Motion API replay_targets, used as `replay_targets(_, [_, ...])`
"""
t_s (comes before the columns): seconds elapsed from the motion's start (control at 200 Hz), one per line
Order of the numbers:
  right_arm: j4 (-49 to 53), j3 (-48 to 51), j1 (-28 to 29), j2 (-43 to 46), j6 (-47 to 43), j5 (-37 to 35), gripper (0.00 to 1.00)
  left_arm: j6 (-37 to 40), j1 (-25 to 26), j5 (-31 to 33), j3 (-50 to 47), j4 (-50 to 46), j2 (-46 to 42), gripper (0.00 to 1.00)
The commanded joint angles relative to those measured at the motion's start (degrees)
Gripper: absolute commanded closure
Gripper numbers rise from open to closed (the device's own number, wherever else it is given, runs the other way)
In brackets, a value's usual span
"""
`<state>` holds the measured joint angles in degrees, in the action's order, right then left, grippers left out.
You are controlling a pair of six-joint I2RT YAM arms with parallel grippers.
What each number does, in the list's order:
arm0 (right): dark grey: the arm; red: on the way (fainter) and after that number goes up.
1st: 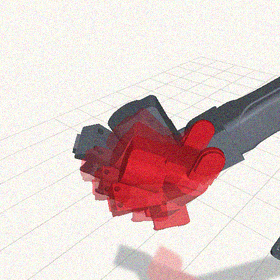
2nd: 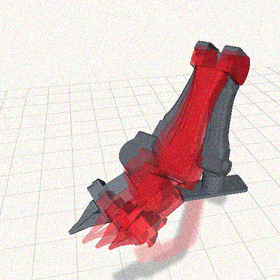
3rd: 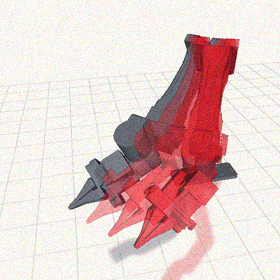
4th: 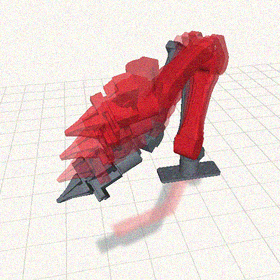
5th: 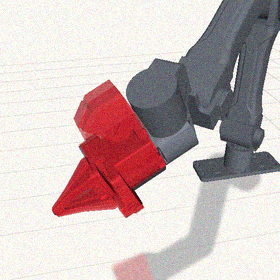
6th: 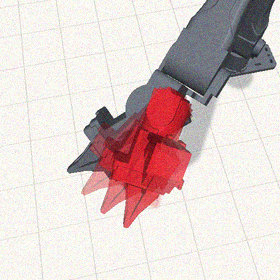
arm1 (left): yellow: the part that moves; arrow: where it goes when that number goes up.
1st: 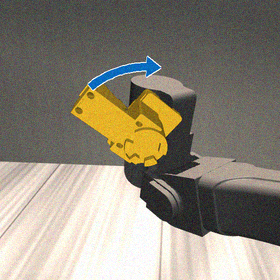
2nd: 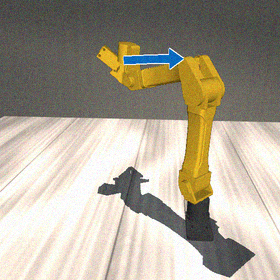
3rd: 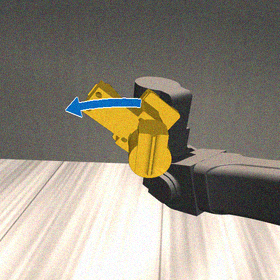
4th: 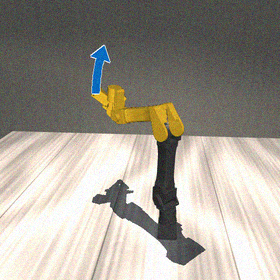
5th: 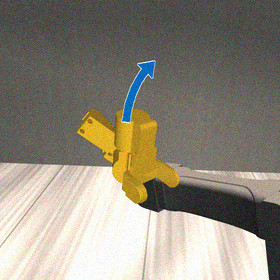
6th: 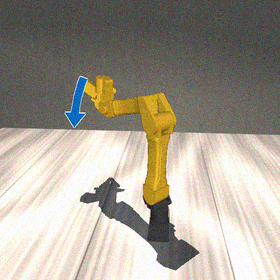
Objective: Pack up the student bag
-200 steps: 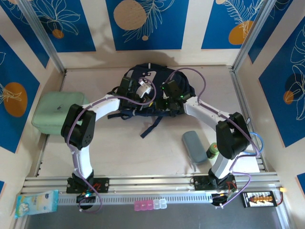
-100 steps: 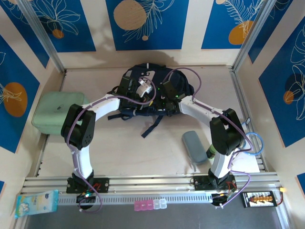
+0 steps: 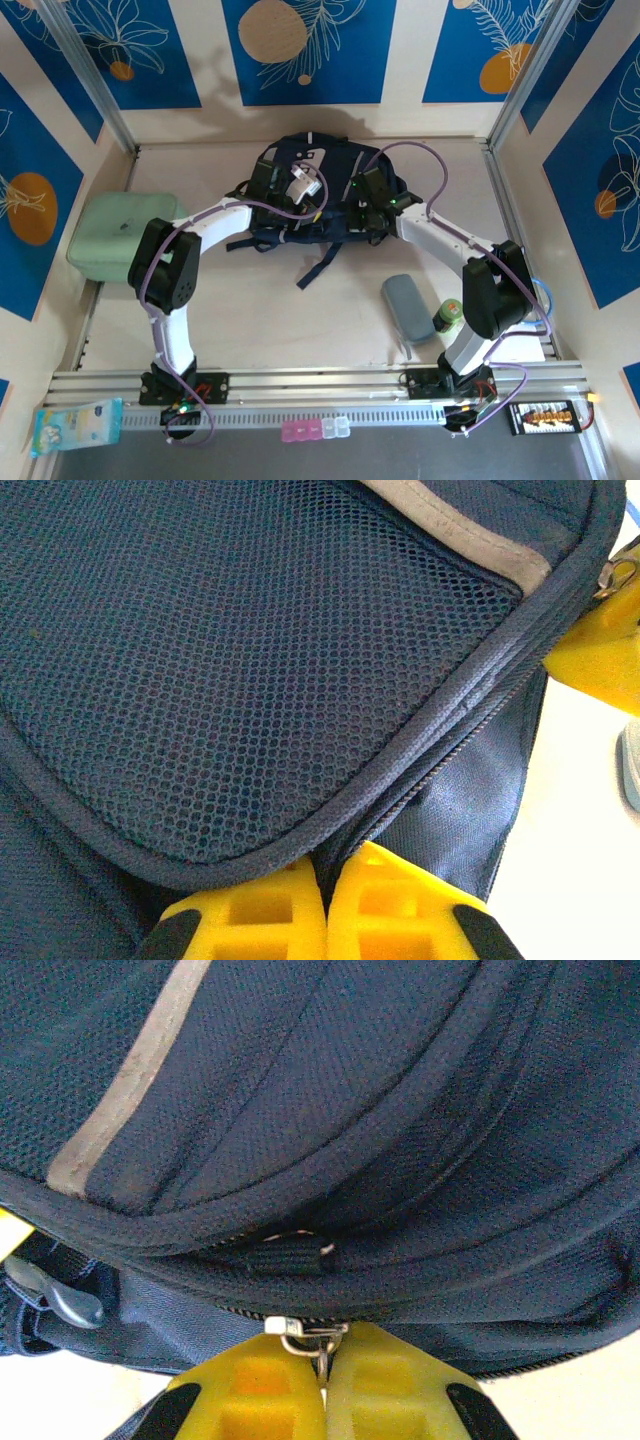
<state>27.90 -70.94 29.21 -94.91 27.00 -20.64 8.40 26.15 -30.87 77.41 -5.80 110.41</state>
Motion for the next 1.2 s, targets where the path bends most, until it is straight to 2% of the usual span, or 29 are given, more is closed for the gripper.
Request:
replay_targets(0.0, [3.77, 0.53, -2.16, 2.53, -0.33, -3.31, 1.00, -0.85, -1.11, 0.47, 1.65, -3.02, -2.14, 1.00])
replay_targets(0.085, [5.31, 0.00, -4.53, 3.47, 0.61, -4.81, 1.00, -0.02, -1.20, 1.72, 1.96, -4.38, -2.22, 1.00])
replay_targets(0.365, [8.82, -2.49, -10.69, 2.98, -0.81, -2.70, 1.00, 4.89, -1.48, 4.46, 2.66, -10.03, -1.87, 1.00])
replay_targets(0.545, [10.03, -8.92, -13.70, -0.64, -7.38, 1.86, 1.00, 10.57, -1.66, 7.04, 2.90, -15.04, -1.91, 1.00])
replay_targets(0.66, [11.97, -13.18, -14.96, -2.33, -12.01, 8.65, 1.00, 14.28, -1.69, 8.70, 3.39, -17.42, -1.94, 1.00])
replay_targets(0.795, [11.98, -14.28, -14.30, -3.96, -13.89, 13.08, 1.00, 14.37, -2.26, 8.56, 3.98, -16.53, -1.91, 1.00])
replay_targets(0.85, [10.97, -12.94, -13.15, -3.80, -14.32, 14.32, 1.00, 12.08, -2.57, 8.06, 3.77, -15.24, -2.57, 0.90])
replay_targets(0.915, [9.38, -10.55, -11.40, -2.74, -14.33, 15.95, 1.00, 7.79, -3.01, 8.26, 1.82, -13.09, -4.72, 0.68])
replay_targets(0.95, [8.45, -9.09, -10.49, -1.98, -14.23, 17.51, 1.00, 4.84, -3.08, 8.95, 0.33, -11.82, -6.31, 0.59])
replay_targets(1.06, [5.64, -5.01, -7.22, 0.35, -12.67, 22.86, 1.00, -5.53, -3.30, 10.25, -8.25, -4.72, -14.28, 0.44])
replay_targets(1.195, [1.23, -1.00, -2.15, 2.01, -9.41, 28.74, 1.00, -20.65, -3.29, 14.72, -20.10, 2.75, -24.89, 0.38])
